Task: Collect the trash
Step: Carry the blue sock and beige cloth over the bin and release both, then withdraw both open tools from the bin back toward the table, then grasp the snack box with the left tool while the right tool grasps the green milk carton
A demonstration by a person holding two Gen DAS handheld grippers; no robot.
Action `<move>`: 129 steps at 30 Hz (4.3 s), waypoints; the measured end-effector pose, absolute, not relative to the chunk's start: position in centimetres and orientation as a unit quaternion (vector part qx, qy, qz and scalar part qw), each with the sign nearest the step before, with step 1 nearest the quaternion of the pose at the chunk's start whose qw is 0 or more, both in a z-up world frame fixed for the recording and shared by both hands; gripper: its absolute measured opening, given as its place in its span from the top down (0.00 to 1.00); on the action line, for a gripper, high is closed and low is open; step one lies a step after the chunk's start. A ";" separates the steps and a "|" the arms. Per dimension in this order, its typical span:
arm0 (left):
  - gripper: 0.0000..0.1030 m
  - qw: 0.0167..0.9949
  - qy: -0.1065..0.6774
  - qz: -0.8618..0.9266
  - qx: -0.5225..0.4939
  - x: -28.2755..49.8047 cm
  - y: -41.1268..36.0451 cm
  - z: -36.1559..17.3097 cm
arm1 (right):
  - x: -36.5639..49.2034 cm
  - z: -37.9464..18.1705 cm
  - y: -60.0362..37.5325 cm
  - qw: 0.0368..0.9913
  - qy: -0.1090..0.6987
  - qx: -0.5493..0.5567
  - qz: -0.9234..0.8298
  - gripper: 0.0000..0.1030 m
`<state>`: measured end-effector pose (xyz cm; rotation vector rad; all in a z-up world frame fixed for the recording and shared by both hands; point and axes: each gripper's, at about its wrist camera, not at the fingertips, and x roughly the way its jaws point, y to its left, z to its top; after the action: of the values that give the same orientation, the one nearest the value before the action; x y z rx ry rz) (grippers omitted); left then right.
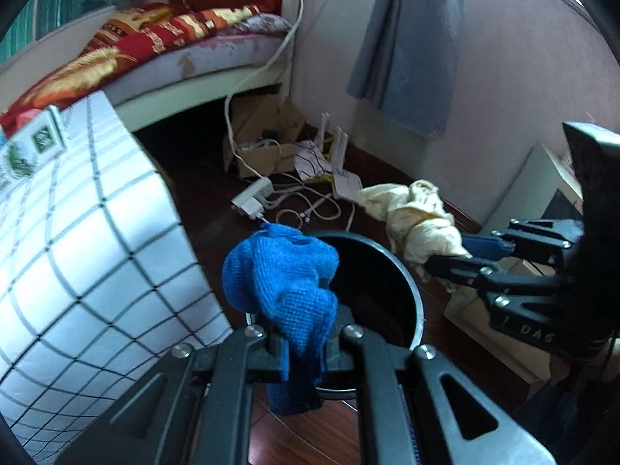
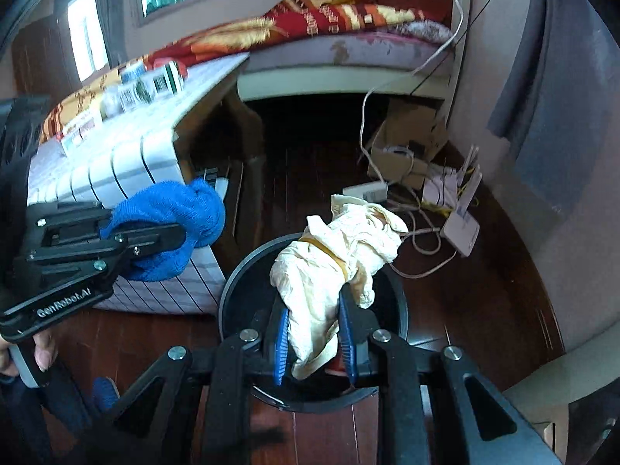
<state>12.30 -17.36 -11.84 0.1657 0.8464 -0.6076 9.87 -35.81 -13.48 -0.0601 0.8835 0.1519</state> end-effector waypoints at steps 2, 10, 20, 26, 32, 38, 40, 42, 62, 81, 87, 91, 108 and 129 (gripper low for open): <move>0.89 0.859 0.412 -0.293 0.077 12.7 -18.0 -12.4 | 10.4 -14.4 -36.2 0.896 0.437 -0.027 0.079 0.76; 0.17 0.834 0.464 -0.287 0.079 14.9 -19.5 -15.9 | 12.2 -18.8 -37.5 0.872 0.479 -0.051 0.084 0.13; 0.04 0.866 0.440 -0.211 0.107 13.7 -17.1 -15.7 | 11.9 -19.7 -39.6 0.871 0.490 -0.038 0.029 0.00; 0.02 0.873 0.431 -0.198 0.114 13.8 -16.5 -15.3 | 11.9 -18.7 -38.4 0.877 0.477 -0.038 0.040 0.00; 0.02 0.877 0.426 -0.191 0.112 13.9 -16.3 -14.6 | 11.6 -17.4 -37.7 0.884 0.464 -0.039 0.044 0.00; 0.02 0.883 0.415 -0.189 0.110 13.1 -15.8 -13.0 | 10.8 -15.8 -36.9 0.891 0.449 -0.040 0.049 0.00; 0.02 0.886 0.409 -0.188 0.110 12.7 -15.6 -12.4 | 10.4 -15.2 -36.5 0.895 0.442 -0.041 0.051 0.00; 0.02 0.890 0.404 -0.184 0.109 12.5 -15.3 -11.8 | 10.2 -14.5 -36.0 0.897 0.438 -0.044 0.051 0.00; 0.02 0.922 0.353 -0.144 0.062 10.9 -9.6 -6.3 | 9.3 -7.7 -30.3 0.923 0.366 -0.080 0.093 0.00; 0.02 0.948 0.315 -0.042 0.010 9.5 1.0 -3.2 | 10.0 -3.0 -20.4 0.941 0.262 -0.124 0.174 0.00; 0.02 0.949 0.314 -0.009 0.000 9.5 4.5 -3.2 | 11.5 -2.4 -17.0 0.932 0.276 -0.130 0.197 0.00; 0.03 0.947 0.320 0.023 -0.003 10.2 7.1 -3.8 | 13.3 -2.2 -15.1 0.926 0.286 -0.122 0.213 0.00; 0.15 0.935 0.346 0.071 0.000 19.8 14.0 -6.8 | 28.0 -4.5 -9.1 0.898 0.335 -0.129 0.255 0.00; 0.49 0.925 0.378 0.035 -0.011 23.6 13.4 -7.3 | 35.3 -7.5 -6.5 0.851 0.376 -0.133 0.341 0.49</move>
<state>23.56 13.40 -7.32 -0.0235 0.7754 0.0713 35.27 -6.50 -7.47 -0.2794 0.7926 0.7170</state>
